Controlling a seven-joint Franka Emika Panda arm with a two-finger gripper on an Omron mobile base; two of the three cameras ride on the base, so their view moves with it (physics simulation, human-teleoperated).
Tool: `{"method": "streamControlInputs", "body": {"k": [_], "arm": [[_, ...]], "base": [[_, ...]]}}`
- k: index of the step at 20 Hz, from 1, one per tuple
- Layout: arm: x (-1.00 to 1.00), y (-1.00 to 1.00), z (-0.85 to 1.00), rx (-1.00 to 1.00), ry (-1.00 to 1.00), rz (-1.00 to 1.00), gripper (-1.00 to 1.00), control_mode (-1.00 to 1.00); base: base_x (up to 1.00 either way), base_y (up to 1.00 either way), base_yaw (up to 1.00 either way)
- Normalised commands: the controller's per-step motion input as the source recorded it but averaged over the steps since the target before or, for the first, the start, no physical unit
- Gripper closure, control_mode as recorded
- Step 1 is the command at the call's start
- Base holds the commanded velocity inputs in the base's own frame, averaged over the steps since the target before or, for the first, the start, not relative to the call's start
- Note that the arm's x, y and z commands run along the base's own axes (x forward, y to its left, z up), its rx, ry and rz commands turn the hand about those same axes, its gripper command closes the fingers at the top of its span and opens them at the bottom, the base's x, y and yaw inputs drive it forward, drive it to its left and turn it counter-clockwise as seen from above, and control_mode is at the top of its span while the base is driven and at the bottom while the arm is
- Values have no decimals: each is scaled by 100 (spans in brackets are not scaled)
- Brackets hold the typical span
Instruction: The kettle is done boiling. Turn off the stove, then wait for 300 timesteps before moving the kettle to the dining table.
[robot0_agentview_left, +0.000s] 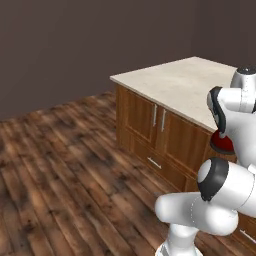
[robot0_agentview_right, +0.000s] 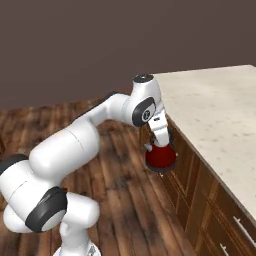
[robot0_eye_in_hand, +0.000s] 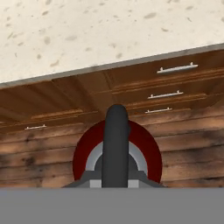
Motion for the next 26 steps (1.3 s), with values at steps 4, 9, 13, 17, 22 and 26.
{"method": "streamControlInputs", "body": {"k": [4,9,13,17,22,26], "arm": [[0,0,0,0,0,0,100,100],[0,0,0,0,0,0,100,100],[0,0,0,0,0,0,100,100],[0,0,0,0,0,0,100,100],[0,0,0,0,0,0,100,100],[0,0,0,0,0,0,100,100]], "base": [[71,75,-29],[62,95,-30],[65,100,-31],[66,100,-31],[68,100,-31],[69,100,-31]]}}
